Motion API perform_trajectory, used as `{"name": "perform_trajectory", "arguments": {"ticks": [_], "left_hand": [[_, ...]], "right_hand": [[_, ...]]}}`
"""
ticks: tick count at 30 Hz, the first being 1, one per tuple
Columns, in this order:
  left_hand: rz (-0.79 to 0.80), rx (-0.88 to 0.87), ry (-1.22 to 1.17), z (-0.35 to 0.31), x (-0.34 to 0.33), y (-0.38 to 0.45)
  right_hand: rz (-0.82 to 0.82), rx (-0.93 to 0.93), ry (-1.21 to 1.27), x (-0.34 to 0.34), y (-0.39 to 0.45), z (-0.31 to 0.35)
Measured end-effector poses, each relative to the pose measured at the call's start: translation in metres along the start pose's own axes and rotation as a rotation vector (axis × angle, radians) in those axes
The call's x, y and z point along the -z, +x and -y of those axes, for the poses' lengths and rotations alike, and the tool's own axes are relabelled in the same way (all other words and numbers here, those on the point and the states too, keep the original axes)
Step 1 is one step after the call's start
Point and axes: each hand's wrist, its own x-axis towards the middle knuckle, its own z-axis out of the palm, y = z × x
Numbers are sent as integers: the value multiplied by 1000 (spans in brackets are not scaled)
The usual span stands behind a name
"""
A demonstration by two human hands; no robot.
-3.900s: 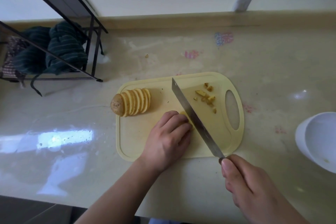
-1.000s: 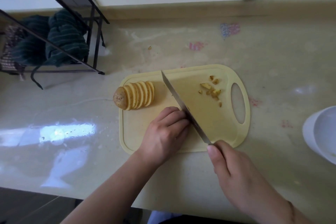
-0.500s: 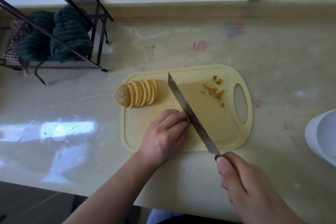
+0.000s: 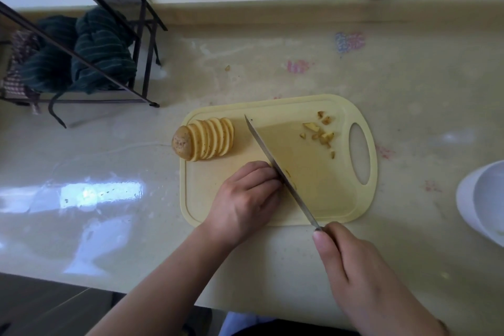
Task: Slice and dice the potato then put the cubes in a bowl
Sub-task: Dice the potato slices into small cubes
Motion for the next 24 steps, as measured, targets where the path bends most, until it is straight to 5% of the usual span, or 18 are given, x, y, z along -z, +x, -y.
{"name": "perform_trajectory", "arguments": {"ticks": [11,18,24], "left_hand": [[-37,38,-19,-7,0,-4],[-316,75,-25,-24,44,-22],[104,-14,97,-38,58,1]], "right_hand": [[6,-45,193,2,3,-6],[-137,158,-405,25,-9,-28],[-227,435,-653,21,-6,-43]]}}
